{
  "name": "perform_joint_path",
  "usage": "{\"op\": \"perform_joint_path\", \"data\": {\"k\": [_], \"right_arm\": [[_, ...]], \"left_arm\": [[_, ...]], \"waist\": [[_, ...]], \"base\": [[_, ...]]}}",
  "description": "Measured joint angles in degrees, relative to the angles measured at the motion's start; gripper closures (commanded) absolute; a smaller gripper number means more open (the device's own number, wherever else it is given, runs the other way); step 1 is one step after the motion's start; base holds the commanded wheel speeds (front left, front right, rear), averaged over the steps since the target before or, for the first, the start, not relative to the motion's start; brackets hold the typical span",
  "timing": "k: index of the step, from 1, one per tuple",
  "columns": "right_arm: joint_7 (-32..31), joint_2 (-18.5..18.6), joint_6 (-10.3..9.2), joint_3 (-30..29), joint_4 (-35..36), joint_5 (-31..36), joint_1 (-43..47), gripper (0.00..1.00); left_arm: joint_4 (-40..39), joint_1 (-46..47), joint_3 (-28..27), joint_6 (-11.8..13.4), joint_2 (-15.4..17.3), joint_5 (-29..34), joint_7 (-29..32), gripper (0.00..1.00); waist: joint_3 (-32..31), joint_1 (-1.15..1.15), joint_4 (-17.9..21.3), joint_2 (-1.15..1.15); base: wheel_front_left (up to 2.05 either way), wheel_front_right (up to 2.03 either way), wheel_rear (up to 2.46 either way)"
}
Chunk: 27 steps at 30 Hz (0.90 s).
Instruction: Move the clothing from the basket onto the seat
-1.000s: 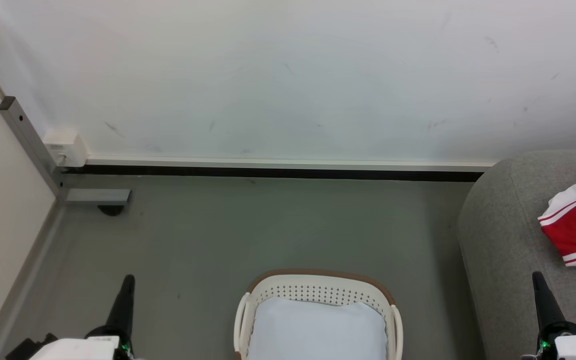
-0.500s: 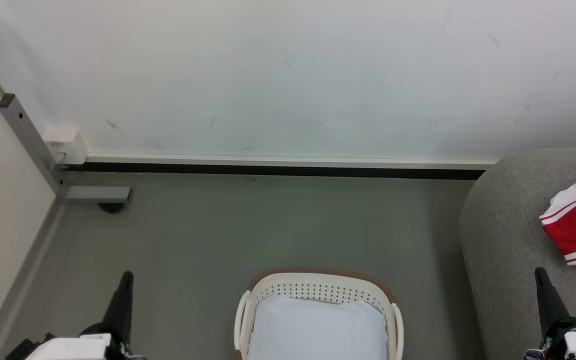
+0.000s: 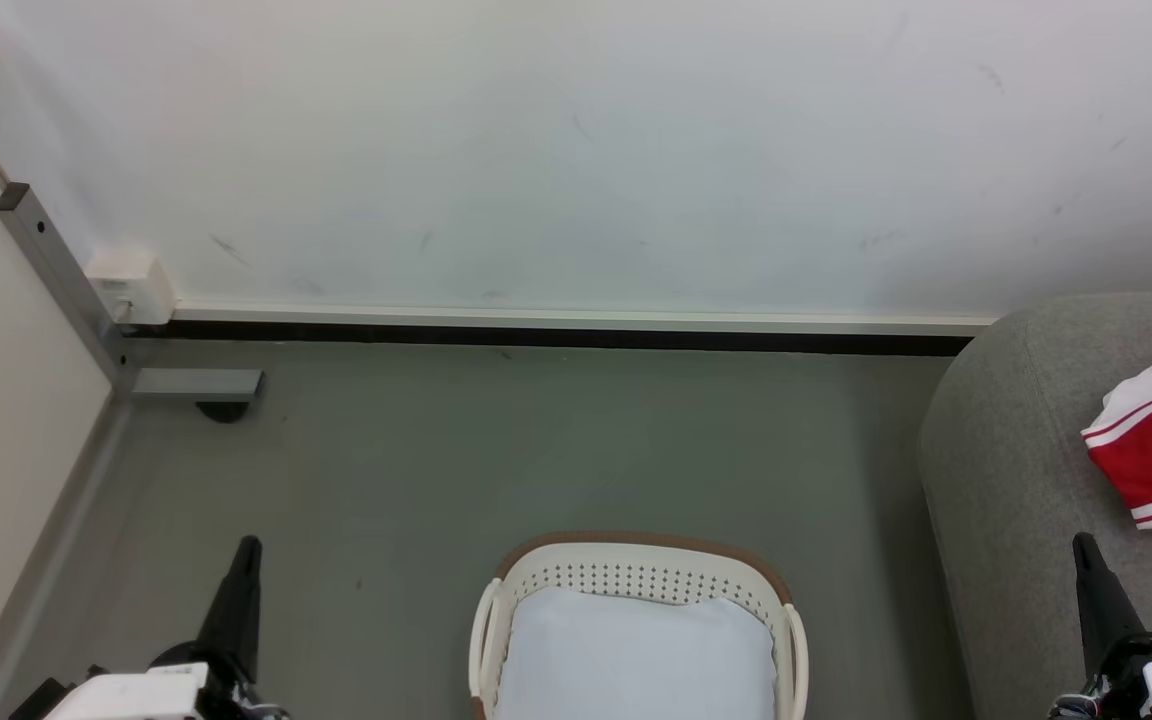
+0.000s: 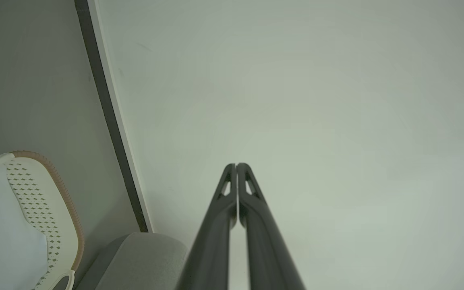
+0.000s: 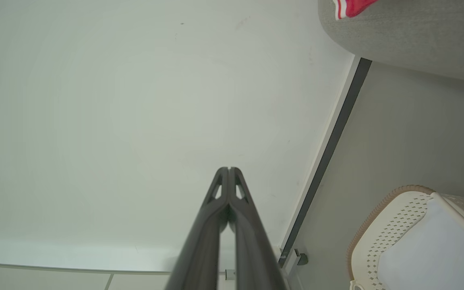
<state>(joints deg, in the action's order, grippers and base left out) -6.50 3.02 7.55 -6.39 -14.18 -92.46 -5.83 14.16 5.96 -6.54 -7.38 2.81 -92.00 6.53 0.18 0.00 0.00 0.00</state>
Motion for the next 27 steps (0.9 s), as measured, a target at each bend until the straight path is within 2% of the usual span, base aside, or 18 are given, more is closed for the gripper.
{"op": "perform_joint_path", "data": {"k": [27], "right_arm": [[-0.01,-0.05,0.00,-0.04,0.00,0.00,-0.01,1.00]], "left_arm": [[-0.01,0.01,0.00,0.00,0.00,0.00,0.00,1.00]], "waist": [[0.00,0.00,0.00,0.00]], "base": [[0.00,0.00,0.00]]}}
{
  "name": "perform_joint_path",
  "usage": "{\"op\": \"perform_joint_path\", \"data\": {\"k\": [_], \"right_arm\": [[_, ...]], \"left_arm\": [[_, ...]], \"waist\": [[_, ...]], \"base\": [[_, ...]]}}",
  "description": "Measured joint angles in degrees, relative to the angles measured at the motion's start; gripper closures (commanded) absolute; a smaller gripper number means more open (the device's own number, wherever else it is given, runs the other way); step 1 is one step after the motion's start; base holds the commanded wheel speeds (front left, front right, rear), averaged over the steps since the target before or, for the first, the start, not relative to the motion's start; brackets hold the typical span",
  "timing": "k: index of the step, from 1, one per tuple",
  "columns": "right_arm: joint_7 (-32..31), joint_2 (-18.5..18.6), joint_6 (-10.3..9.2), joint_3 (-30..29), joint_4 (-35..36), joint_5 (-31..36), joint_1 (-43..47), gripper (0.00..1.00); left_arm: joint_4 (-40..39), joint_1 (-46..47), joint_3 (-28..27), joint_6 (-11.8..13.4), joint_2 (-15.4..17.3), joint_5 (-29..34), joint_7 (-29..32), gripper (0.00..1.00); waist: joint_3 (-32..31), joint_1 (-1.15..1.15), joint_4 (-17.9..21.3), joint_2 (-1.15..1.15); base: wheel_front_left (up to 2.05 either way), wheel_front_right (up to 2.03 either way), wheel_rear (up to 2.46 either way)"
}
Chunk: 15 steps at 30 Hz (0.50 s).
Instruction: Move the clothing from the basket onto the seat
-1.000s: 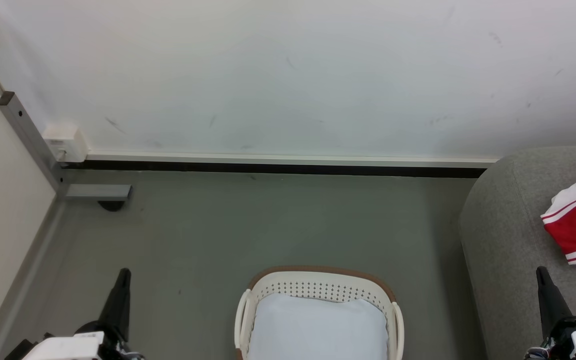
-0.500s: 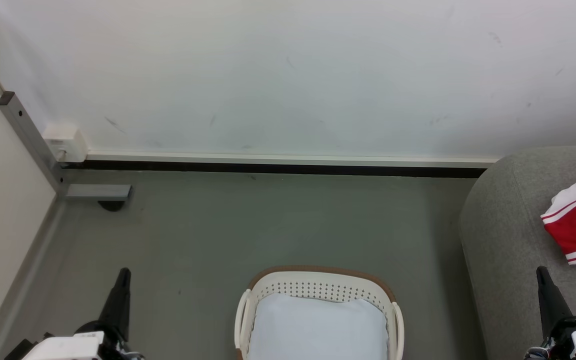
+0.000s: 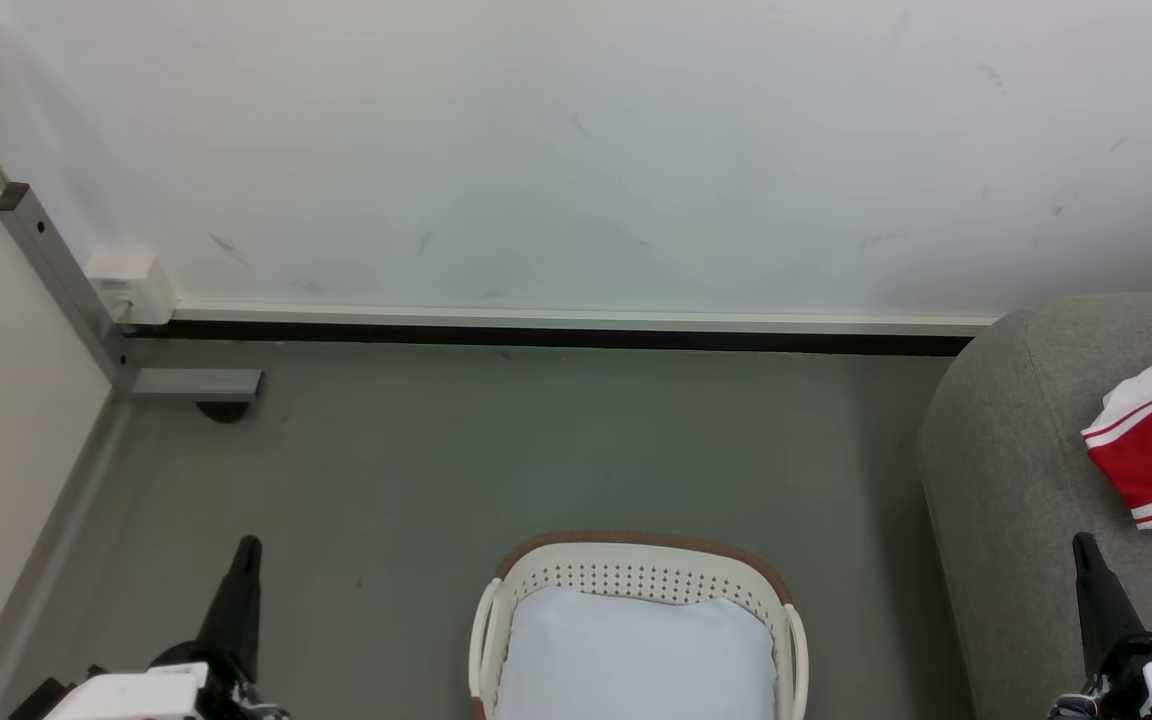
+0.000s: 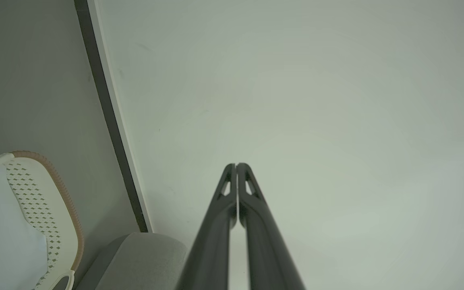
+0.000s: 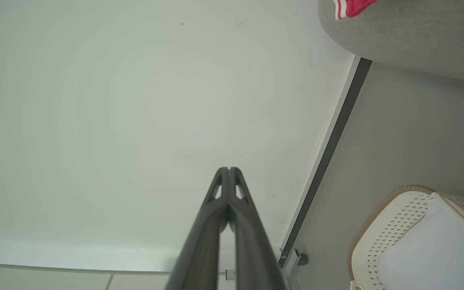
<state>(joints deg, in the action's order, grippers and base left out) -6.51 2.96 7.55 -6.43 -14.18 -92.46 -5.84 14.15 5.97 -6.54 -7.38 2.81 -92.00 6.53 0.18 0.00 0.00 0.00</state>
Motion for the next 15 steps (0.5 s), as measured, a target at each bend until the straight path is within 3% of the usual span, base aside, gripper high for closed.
{"op": "perform_joint_path", "data": {"k": [15], "right_arm": [[0.00,-0.03,0.00,-0.02,0.01,0.00,-0.01,1.00]], "left_arm": [[0.00,0.01,0.00,0.00,0.00,0.00,0.00,1.00]], "waist": [[0.00,0.00,0.00,0.00]], "base": [[0.00,0.00,0.00]]}}
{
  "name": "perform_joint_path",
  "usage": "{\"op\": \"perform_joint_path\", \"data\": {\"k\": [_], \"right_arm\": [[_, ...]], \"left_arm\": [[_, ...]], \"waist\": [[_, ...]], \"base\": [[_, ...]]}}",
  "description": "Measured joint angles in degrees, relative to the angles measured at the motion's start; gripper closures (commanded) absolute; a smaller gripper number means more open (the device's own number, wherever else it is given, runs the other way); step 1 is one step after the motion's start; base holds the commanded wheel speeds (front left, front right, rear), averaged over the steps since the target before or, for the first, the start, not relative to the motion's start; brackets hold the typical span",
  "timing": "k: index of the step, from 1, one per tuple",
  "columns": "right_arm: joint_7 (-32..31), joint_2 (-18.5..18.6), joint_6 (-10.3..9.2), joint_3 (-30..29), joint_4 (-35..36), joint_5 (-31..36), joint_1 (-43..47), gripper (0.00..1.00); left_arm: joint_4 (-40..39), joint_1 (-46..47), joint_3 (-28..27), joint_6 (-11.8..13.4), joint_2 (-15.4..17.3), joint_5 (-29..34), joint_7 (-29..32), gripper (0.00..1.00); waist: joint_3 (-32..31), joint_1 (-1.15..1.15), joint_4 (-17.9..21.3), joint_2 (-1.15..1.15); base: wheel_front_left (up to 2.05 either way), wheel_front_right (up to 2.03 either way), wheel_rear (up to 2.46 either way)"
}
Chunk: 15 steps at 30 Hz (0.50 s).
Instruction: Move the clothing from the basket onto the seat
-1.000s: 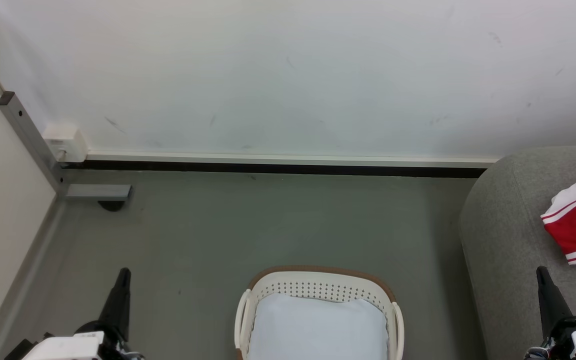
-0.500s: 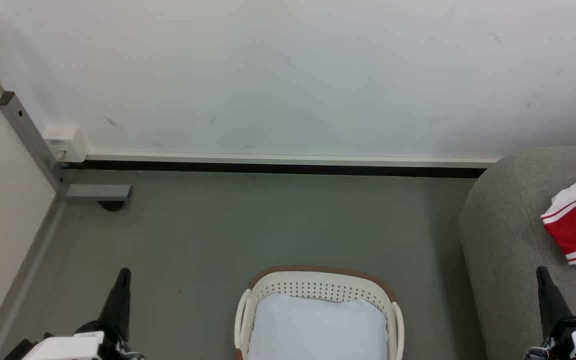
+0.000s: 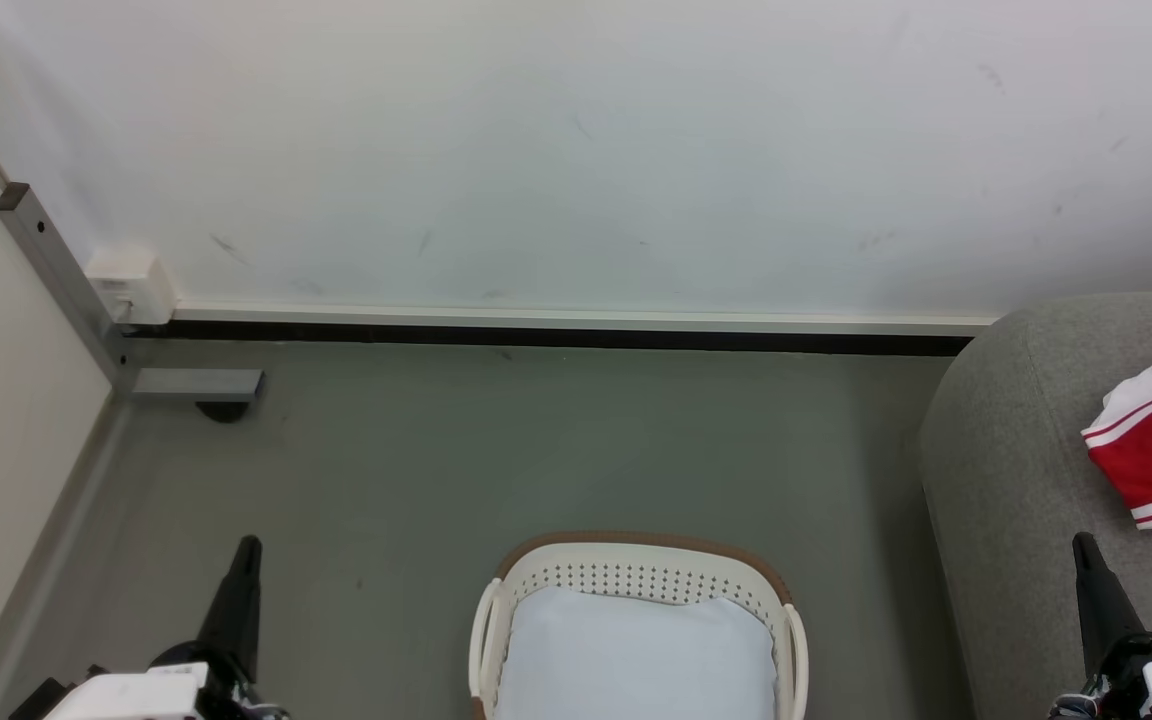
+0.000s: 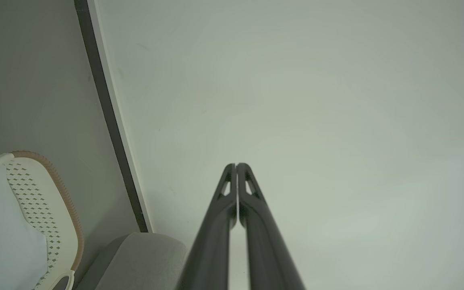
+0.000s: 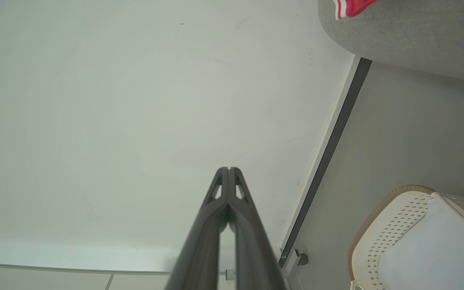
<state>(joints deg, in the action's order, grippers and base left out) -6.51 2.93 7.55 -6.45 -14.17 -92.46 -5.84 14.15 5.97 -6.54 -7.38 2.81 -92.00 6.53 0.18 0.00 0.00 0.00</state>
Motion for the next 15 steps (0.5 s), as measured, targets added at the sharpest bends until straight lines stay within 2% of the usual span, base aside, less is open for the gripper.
{"op": "perform_joint_path", "data": {"k": [15], "right_arm": [[0.00,-0.01,0.00,-0.02,0.00,0.00,0.00,1.00]], "left_arm": [[-0.01,0.00,0.00,0.00,0.00,0.00,0.00,1.00]], "waist": [[0.00,0.00,0.00,0.00]], "base": [[0.00,0.00,0.00]]}}
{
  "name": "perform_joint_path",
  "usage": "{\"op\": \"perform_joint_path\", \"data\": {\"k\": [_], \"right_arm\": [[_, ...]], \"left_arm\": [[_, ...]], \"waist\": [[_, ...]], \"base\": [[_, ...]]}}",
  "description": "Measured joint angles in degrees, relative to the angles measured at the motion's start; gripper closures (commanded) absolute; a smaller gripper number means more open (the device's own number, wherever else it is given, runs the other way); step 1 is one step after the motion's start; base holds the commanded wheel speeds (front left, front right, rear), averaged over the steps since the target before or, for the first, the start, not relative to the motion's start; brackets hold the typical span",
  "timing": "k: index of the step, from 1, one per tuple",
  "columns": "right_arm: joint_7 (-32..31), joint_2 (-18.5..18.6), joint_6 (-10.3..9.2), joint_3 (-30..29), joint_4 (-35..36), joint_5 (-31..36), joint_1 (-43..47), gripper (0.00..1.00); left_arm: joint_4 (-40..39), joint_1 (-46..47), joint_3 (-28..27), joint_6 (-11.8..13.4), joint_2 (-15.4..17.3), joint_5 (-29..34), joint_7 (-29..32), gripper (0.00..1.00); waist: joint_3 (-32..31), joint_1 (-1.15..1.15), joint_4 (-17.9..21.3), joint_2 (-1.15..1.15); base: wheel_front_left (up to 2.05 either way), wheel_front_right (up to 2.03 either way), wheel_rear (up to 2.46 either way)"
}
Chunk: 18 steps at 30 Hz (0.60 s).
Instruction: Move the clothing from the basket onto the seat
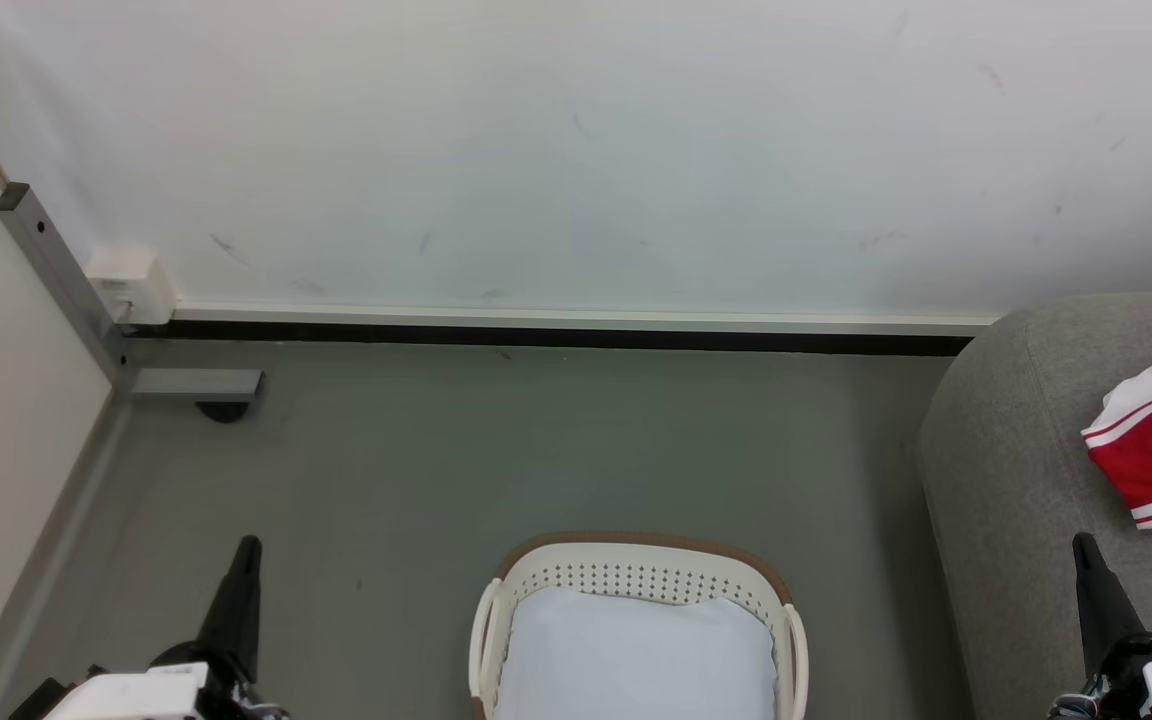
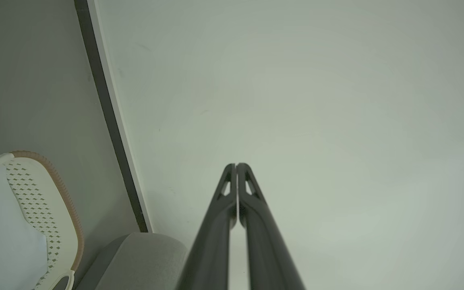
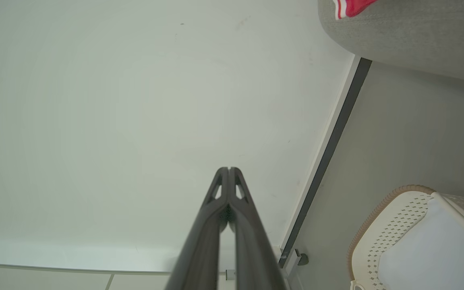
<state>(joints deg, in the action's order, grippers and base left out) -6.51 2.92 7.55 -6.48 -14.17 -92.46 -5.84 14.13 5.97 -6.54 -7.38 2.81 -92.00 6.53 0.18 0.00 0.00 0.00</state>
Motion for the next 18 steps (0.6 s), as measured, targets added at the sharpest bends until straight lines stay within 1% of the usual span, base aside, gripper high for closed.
{"op": "perform_joint_path", "data": {"k": [18], "right_arm": [[-0.02,-0.01,0.00,-0.01,0.00,0.00,0.00,1.00]], "left_arm": [[0.00,0.00,0.00,0.00,-0.01,0.00,0.00,1.00]], "waist": [[0.00,0.00,0.00,0.00]], "base": [[0.00,0.00,0.00]]}}
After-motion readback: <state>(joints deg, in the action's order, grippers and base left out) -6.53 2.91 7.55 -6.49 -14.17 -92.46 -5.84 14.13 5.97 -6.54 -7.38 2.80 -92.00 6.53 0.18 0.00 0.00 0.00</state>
